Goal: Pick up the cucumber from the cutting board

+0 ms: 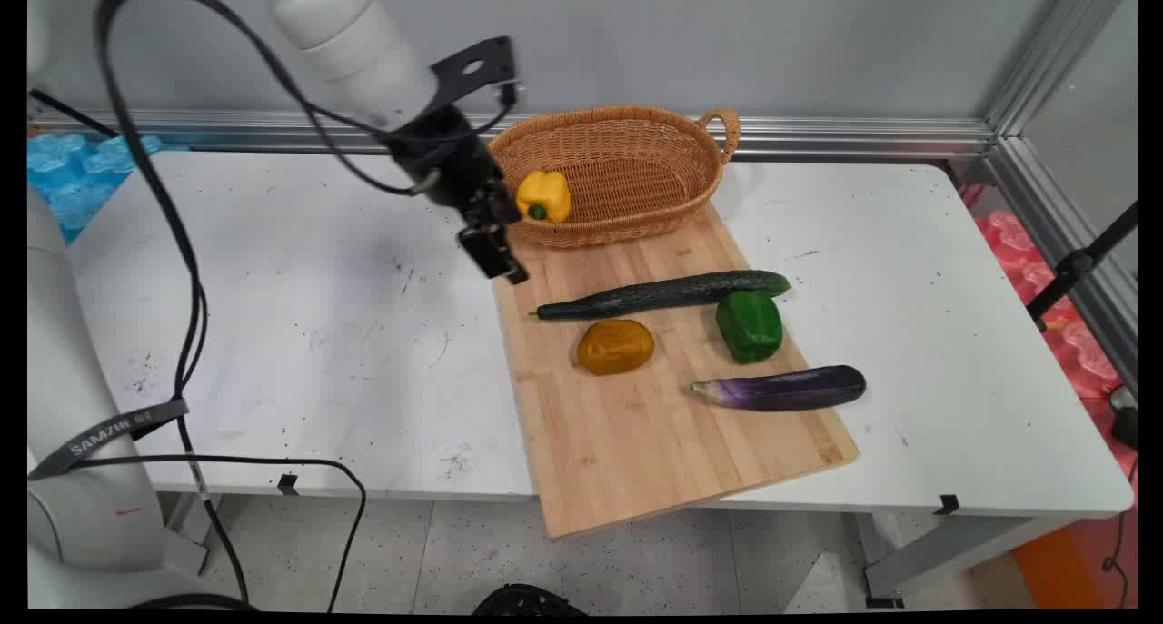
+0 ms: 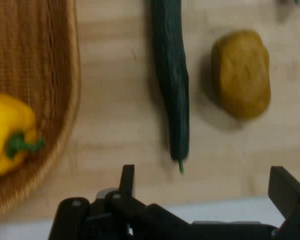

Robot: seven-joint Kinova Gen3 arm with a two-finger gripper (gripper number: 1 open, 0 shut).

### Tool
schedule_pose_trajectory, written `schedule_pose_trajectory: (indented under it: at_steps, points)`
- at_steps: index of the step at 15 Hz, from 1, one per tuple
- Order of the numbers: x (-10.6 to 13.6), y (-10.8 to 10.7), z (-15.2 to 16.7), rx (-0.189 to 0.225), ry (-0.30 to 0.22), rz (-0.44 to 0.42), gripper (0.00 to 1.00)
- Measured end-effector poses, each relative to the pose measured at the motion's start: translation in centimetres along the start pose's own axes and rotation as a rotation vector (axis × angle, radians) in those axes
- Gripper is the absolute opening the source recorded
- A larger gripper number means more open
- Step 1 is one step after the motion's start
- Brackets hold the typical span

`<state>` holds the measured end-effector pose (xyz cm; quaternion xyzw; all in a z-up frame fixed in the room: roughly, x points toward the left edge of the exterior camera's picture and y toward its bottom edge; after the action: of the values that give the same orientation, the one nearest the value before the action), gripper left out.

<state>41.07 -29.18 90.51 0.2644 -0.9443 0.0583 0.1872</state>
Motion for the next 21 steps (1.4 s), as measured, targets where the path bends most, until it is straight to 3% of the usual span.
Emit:
schedule_pose_trajectory:
  at_steps: [10, 21]
  points:
    - [6.1, -0.3, 5.6, 0.034, 0.104, 0.002, 1.00]
    - [8.0, -0.1, 11.5, 0.035, 0.143, 0.032, 1.00]
